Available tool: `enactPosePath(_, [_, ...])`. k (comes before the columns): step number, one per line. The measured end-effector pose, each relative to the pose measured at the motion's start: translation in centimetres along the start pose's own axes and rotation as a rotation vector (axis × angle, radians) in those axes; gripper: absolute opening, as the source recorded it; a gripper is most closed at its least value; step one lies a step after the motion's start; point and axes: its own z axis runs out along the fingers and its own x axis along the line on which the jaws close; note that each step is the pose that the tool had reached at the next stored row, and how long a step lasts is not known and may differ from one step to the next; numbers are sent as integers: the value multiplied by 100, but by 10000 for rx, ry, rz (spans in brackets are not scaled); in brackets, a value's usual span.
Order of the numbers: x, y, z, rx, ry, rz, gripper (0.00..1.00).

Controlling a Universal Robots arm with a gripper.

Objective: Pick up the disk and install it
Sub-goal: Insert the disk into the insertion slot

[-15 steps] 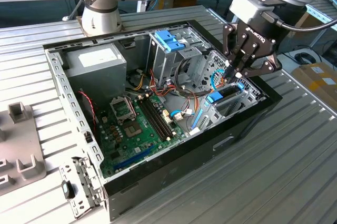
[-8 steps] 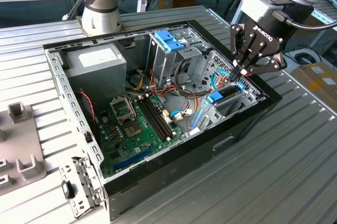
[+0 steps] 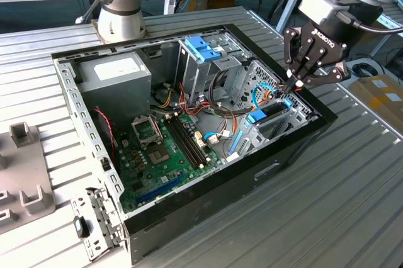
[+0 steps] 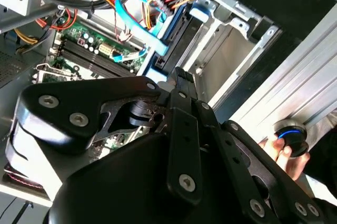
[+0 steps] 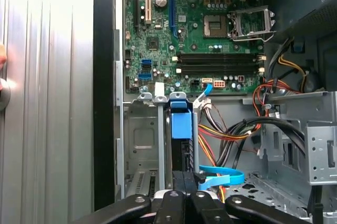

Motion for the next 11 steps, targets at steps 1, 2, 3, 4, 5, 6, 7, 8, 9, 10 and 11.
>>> enactPosePath(1, [0,-14,0,-3,-1,0,11])
enactPosePath(2, [0,-30,0,-5,-1,0,11])
enactPosePath(3, [0,-44,-1,-7,-1,0,11])
enactPosePath(4, [0,-56,-1,-8,0,1,11])
enactPosePath(5, [-1,-63,-2,-8,-1,1,11])
enactPosePath(6, [-1,-69,-2,-8,0,0,11])
enactPosePath(7, [-1,-71,-2,-8,0,1,11])
enactPosePath(8, [-1,-72,-2,-8,-1,2,11])
enactPosePath(9, [0,-73,-2,-8,0,2,11])
enactPosePath(10, [0,-74,-2,-8,-1,1,11])
enactPosePath(11, [-1,-78,-2,-8,-1,0,11])
